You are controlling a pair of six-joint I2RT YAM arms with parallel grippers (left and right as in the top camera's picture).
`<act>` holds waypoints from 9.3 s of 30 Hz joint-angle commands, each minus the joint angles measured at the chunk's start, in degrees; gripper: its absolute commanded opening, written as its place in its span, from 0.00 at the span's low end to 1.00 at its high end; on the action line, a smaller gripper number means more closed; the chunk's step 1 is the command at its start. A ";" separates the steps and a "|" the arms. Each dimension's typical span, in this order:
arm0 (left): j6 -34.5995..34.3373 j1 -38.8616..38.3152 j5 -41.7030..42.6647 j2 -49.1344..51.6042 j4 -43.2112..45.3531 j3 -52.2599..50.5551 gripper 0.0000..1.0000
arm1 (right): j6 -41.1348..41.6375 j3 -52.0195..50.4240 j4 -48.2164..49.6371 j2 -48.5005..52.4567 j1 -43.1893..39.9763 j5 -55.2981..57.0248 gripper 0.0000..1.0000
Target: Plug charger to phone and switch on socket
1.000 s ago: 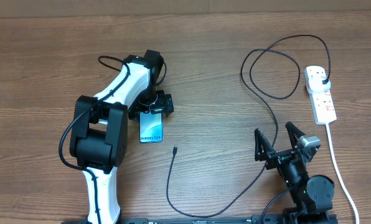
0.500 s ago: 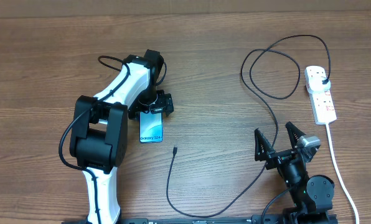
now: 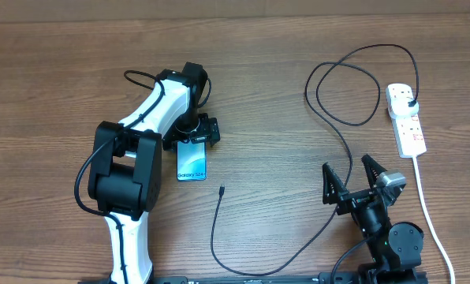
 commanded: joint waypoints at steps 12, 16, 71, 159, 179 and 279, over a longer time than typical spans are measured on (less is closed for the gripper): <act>-0.37 -0.48 -0.15 0.98 1.33 -1.18 1.00 | -0.46 -0.61 0.17 -0.50 0.26 -0.09 1.00; -0.37 -0.48 -0.15 0.98 1.36 -1.18 1.00 | -0.48 -0.61 0.17 -0.50 0.26 -0.09 1.00; 9.09 -0.39 7.17 0.98 2.25 -1.73 1.00 | 15.02 35.63 -29.77 24.00 0.20 -1.64 1.00; 7.37 -2.56 -5.75 0.98 0.55 -2.71 1.00 | 16.79 32.65 -19.47 80.41 10.23 -16.33 1.00; 7.41 -2.58 -4.85 0.96 -1.11 -2.78 0.62 | 16.81 32.65 -19.45 80.41 10.23 -16.28 1.00; 58.60 0.72 87.84 0.94 -21.29 20.76 0.53 | 45.72 32.70 40.15 79.28 9.57 -41.24 0.04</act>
